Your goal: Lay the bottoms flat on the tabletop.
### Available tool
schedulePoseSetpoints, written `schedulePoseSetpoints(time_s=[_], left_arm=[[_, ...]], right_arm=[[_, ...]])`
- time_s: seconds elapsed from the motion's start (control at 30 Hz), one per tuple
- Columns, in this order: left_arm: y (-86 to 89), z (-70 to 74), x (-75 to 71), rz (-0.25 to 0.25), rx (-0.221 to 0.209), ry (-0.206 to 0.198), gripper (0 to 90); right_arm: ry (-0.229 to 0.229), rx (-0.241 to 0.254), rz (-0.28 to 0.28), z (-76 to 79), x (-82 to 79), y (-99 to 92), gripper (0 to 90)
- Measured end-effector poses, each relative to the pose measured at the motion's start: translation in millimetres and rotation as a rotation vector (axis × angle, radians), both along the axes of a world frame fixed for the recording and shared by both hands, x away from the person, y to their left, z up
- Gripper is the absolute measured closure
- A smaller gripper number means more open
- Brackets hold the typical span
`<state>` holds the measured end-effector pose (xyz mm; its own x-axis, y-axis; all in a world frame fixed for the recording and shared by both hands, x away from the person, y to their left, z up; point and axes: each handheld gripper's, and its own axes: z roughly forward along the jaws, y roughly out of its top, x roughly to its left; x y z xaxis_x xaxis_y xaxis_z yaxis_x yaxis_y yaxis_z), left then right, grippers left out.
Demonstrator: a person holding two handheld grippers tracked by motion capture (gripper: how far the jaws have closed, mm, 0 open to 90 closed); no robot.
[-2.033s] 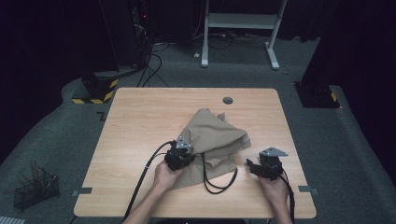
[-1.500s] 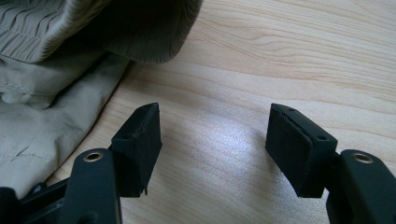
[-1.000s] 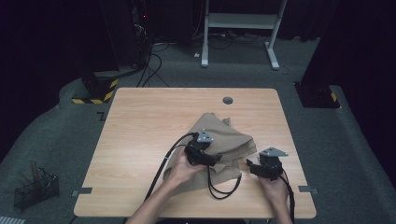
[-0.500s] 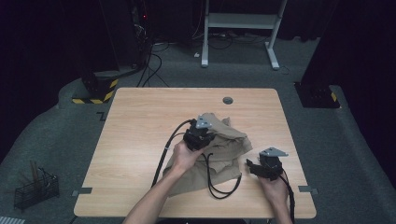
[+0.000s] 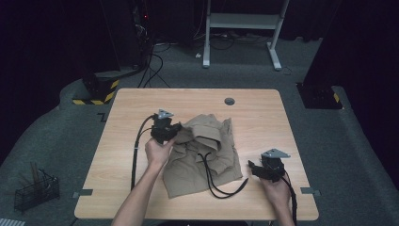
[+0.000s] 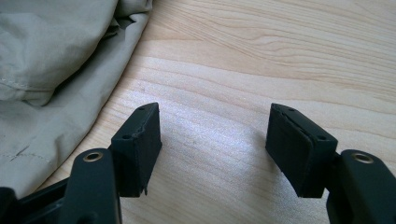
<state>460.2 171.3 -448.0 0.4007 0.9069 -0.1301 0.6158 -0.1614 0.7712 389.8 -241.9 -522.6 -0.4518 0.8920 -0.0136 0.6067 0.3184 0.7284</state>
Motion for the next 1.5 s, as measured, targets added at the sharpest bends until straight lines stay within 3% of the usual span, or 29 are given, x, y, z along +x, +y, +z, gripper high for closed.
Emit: schedulePoseSetpoints(time_s=[0.2, 0.33, 0.6, 0.67, 0.93, 1.1, 1.17, 1.27, 1.4, 1.5], left_arm=[[33.0, -35.9, 1.1, 0.081, 0.045, 0.095, 89.1], [38.5, -48.1, -1.7, 0.075, 0.059, 0.122, 83.7], [49.6, -33.6, -28.8, 0.076, 0.069, 0.053, 48.5], [54.6, -29.1, -37.3, 0.065, 0.071, 0.036, 45.0], [61.9, -14.1, -73.6, -0.013, 0.009, -0.013, 36.4], [52.4, -10.6, -97.8, -0.094, -0.02, -0.049, 31.6], [46.5, -11.2, -104.5, -0.118, -0.022, -0.059, 30.4], [37.2, -15.6, -109.5, -0.145, 0.013, -0.061, 28.5], [29.3, -28.3, -110.1, -0.159, 0.031, -0.029, 25.8], [26.0, -37.7, -110.3, -0.158, 0.058, -0.012, 23.9]], right_arm=[[0.0, 0.0, 0.0, 0.0, 0.0, 0.0, 35.3], [0.0, 0.0, 0.0, 0.0, 0.0, 0.1, 35.3], [0.0, 0.0, 0.0, 0.0, 0.0, 0.1, 35.3], [0.0, 0.0, -0.001, 0.0, 0.0, 0.1, 35.3], [-0.003, 0.002, 0.02, 0.3, -0.5, 0.5, 40.8], [-0.009, -0.021, 0.094, 4.7, -6.1, 9.9, 44.1], [-0.043, 0.02, 0.145, 11.7, -12.0, 15.5, 44.2], [-0.09, 0.057, 0.237, 23.8, -20.6, 28.2, 43.9], [-0.099, 0.038, 0.357, 29.1, -26.1, 47.4, 43.4], [-0.105, -0.025, 0.418, 25.7, -27.5, 61.2, 42.5]])
